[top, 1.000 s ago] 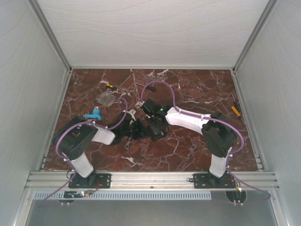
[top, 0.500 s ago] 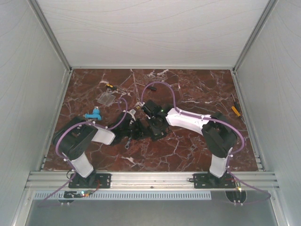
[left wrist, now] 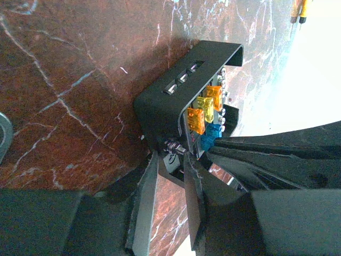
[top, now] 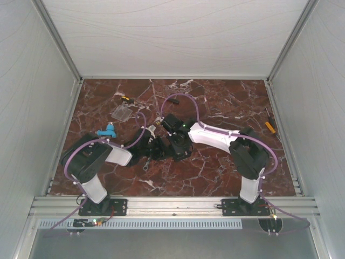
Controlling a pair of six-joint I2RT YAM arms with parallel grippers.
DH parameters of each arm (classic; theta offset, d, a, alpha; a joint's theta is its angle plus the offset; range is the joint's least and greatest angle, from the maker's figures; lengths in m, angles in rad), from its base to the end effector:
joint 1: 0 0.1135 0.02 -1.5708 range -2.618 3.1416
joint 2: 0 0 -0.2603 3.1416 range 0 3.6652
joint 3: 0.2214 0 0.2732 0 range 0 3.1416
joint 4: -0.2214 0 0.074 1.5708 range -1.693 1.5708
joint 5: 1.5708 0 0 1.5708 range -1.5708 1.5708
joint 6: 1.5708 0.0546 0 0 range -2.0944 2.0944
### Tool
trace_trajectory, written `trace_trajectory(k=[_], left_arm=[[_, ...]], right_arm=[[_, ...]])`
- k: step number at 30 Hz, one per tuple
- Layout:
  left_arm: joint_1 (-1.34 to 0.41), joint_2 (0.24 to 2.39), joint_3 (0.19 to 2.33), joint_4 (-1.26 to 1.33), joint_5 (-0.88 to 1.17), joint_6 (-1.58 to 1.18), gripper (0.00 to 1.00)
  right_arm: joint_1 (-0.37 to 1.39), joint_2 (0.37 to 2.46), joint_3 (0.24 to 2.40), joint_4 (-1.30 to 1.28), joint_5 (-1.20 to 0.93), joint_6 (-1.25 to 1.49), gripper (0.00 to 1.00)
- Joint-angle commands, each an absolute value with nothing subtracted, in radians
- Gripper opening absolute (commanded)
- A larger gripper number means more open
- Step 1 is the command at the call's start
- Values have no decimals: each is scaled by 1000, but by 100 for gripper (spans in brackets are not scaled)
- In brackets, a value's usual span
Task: Snap on the fuse box
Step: Install the fuse at the fuse box base.
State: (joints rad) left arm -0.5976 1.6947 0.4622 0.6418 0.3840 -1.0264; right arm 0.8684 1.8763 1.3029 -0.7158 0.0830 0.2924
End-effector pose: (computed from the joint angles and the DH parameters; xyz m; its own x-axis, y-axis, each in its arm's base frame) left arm 0.2371 -0.1861 0.0709 -0.9048 -0.3436 -0.2517 0.0095 0.5744 -0.8185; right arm 0.2557 0.2951 0.1442 -0.8092 -0.5114 -0.2891 -0.5352 0.8447 0.0038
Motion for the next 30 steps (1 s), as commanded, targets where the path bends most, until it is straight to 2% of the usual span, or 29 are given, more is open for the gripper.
trace_trajectory(k=[1,3,8,13,19,30], left_arm=[[-597,1718,467,642,379,-1028,26],[-598,1711,465,638,375,-1028,26],[-598,1712,466,640,377,-1029,26],[-598,1711,466,638,377,-1025,26],[-598,1709,466,637,374,-1025,26],[-598,1713,471,635,376,-1023,26]], right_arm=[[884,1944,1232,-700,86,271,0],[888,1879,1233,-706,80,273,0],[887,1763,1248,-706,116,293,7],[881,1750,1264,-681,121,305,15],[879,1782,1272,-657,113,314,14],[873,1827,1298,-648,124,325,5]])
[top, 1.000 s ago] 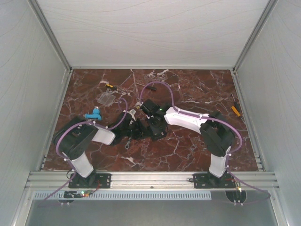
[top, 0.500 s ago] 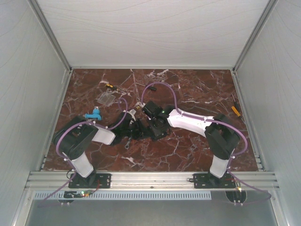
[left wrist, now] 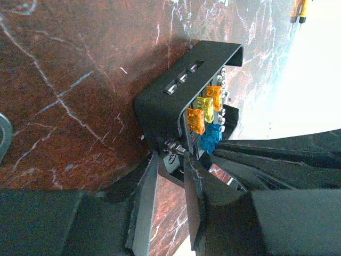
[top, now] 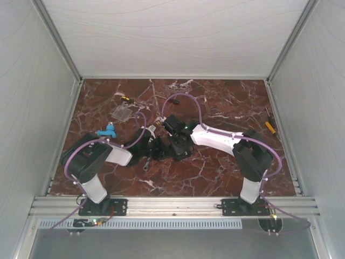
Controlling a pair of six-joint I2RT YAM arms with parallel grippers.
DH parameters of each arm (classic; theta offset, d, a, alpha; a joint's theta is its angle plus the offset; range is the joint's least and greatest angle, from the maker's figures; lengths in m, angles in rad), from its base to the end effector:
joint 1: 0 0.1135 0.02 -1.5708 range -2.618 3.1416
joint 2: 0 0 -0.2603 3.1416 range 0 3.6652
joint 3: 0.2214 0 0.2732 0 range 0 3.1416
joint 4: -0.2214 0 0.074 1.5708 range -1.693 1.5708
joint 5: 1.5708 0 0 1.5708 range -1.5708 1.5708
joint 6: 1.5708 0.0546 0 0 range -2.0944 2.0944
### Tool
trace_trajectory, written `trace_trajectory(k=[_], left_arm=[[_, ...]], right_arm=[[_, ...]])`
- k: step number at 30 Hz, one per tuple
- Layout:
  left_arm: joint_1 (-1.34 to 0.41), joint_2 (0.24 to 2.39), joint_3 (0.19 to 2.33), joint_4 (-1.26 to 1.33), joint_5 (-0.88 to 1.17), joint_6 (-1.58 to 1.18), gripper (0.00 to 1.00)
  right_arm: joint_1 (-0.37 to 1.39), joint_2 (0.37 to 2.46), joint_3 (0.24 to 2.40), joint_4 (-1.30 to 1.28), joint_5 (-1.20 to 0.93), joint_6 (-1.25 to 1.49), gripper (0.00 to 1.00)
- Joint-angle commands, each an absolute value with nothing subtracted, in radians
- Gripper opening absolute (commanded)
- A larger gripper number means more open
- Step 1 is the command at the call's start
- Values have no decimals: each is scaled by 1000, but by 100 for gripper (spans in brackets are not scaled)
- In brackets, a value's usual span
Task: Snap on the fuse box
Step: Install the fuse at the fuse box base.
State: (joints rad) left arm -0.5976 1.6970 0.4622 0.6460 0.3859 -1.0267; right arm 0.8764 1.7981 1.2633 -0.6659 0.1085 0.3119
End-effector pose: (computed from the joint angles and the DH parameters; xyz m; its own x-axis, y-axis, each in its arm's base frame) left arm 0.2372 -0.1863 0.0707 -0.9051 -0.3428 -0.2516 0.0110 0.5726 -0.8197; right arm 0.2509 0.2920 0.1633 -0.7945 -0.4774 -0.3752 -0.5201 0.8540 0.0149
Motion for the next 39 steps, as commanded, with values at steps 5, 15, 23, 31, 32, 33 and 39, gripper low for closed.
trace_trajectory(k=[5,15,23,31,32,33,39], left_arm=[[-598,1714,471,634,378,-1023,26],[-597,1716,472,637,379,-1022,26],[-598,1716,468,639,379,-1022,26],[-598,1719,465,649,382,-1025,26],[-597,1718,464,650,381,-1025,26],[-598,1719,463,650,381,-1025,26],[-598,1714,461,652,379,-1026,26]], right_arm=[[872,1863,1311,-673,121,325,1],[884,1995,1342,-757,88,296,0],[888,2137,1342,-679,90,291,0],[888,2202,1369,-644,94,294,0],[889,2189,1359,-648,93,294,0],[891,2168,1347,-649,92,291,0],[900,1905,1263,-623,67,284,0]])
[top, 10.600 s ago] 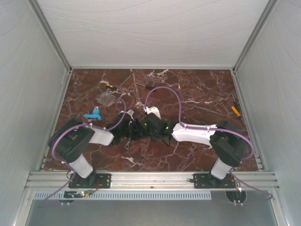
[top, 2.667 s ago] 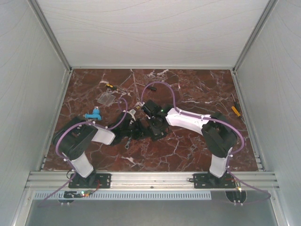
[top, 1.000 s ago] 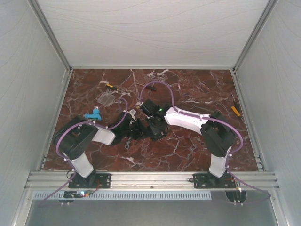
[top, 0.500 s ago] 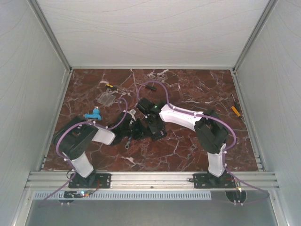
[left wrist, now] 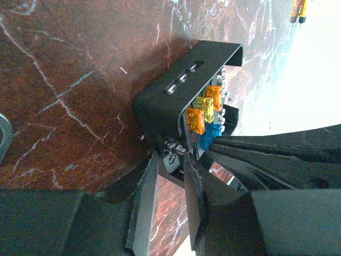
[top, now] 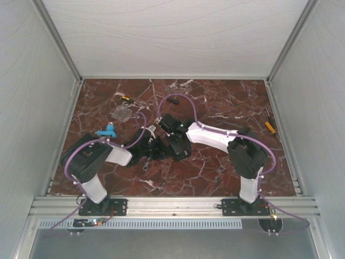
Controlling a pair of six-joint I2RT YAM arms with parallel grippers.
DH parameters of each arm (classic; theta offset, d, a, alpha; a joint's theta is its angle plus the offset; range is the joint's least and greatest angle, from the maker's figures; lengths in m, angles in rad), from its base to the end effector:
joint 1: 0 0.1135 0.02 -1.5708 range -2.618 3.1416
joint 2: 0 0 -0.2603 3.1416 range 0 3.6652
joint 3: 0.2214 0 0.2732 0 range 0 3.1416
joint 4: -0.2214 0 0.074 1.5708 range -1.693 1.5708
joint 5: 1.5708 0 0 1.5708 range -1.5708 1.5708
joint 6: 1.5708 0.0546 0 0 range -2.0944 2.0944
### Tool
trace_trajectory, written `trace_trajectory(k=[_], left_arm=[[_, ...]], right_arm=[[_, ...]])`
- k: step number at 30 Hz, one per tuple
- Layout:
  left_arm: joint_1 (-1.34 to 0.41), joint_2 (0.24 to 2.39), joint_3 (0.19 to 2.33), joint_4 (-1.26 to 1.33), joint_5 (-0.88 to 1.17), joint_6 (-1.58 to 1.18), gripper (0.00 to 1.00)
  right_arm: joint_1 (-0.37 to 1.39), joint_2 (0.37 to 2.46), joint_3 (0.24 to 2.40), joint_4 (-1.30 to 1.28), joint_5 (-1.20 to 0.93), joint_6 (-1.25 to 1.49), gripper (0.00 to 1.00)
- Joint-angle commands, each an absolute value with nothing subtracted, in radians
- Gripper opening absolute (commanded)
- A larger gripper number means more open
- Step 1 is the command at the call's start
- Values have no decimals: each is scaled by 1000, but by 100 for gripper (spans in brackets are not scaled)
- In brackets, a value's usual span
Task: Snap on the fuse box
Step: Install the fuse at the fuse box base.
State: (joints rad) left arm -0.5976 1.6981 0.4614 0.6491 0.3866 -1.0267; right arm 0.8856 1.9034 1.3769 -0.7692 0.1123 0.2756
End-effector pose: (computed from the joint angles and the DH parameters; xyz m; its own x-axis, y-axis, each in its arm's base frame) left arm 0.2371 -0.1863 0.0705 -0.9051 -0.3426 -0.2520 0.0119 0.5718 -0.8203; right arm 0.2581 0.3062 0.1540 -0.7902 -0.5395 -0.2907 -0.5561 0.8306 -0.0299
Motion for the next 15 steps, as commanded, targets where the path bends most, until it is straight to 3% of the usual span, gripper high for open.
trace_trajectory(k=[1,6,15], left_arm=[[-598,1712,460,651,381,-1026,26],[-598,1708,459,651,378,-1029,26],[-598,1706,458,650,377,-1028,26]], right_arm=[[900,1868,1254,-620,78,284,2],[897,1739,1229,-602,121,284,10],[885,1784,1231,-537,137,297,9]])
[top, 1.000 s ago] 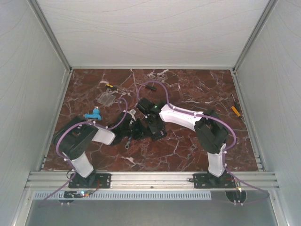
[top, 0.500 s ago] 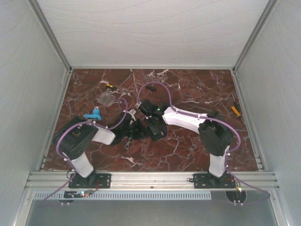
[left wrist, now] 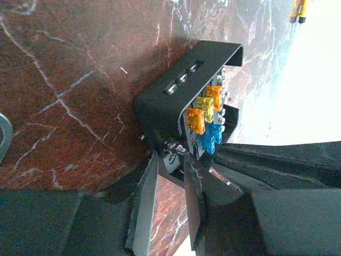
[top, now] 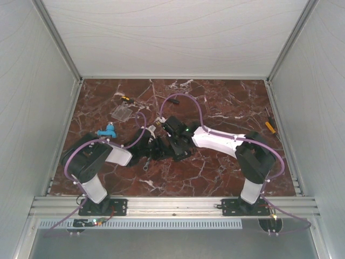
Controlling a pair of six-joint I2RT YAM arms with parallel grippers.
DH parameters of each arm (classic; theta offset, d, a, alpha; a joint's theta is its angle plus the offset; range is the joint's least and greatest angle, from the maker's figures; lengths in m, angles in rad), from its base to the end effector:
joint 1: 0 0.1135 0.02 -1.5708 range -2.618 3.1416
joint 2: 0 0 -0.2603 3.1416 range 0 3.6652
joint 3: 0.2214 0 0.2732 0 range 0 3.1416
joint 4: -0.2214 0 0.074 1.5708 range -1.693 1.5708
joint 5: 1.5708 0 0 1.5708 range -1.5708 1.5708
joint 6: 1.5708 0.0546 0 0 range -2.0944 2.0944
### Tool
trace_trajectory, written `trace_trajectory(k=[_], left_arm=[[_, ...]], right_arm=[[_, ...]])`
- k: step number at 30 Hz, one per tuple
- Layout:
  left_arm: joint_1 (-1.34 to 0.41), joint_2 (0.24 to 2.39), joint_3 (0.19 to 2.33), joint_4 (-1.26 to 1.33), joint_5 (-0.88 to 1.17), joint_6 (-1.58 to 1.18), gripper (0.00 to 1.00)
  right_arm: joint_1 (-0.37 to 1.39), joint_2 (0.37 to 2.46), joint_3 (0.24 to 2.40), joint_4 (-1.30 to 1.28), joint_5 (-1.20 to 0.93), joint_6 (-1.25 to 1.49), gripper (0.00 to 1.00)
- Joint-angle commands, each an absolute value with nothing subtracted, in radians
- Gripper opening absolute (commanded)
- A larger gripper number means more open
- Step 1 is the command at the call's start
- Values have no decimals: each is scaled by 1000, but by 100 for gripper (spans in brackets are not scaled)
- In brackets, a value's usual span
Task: Snap on the fuse box
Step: Install the fuse at the fuse box base.
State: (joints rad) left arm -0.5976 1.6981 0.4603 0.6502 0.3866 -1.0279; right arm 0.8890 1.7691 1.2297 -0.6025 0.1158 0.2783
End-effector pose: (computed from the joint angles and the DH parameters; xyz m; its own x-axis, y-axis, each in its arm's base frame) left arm 0.2369 -0.1861 0.0704 -0.9051 -0.3433 -0.2510 0.0109 0.5714 -0.8206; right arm 0.2470 0.2943 0.1667 -0.7546 -0.4967 -0.4287 -0.5550 0.8317 0.0132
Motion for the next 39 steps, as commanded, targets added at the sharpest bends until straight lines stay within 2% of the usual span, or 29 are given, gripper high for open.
trace_trajectory(k=[1,10,20,26,30,35,39], left_arm=[[-598,1706,459,649,376,-1029,26],[-598,1709,462,647,377,-1026,26],[-599,1709,466,650,388,-1025,26],[-624,1703,484,647,392,-1027,26],[-629,1629,471,605,350,-1017,31],[-610,1465,461,452,238,-944,44],[-563,1364,480,321,150,-855,54]], right_arm=[[884,1792,1235,-536,138,303,7],[884,1820,1256,-573,195,313,2],[883,1793,1249,-560,149,301,2],[864,1675,1180,-496,143,294,14],[839,1628,1139,-469,151,278,23],[794,1585,1100,-384,116,239,39],[763,1602,1109,-320,98,207,46]])
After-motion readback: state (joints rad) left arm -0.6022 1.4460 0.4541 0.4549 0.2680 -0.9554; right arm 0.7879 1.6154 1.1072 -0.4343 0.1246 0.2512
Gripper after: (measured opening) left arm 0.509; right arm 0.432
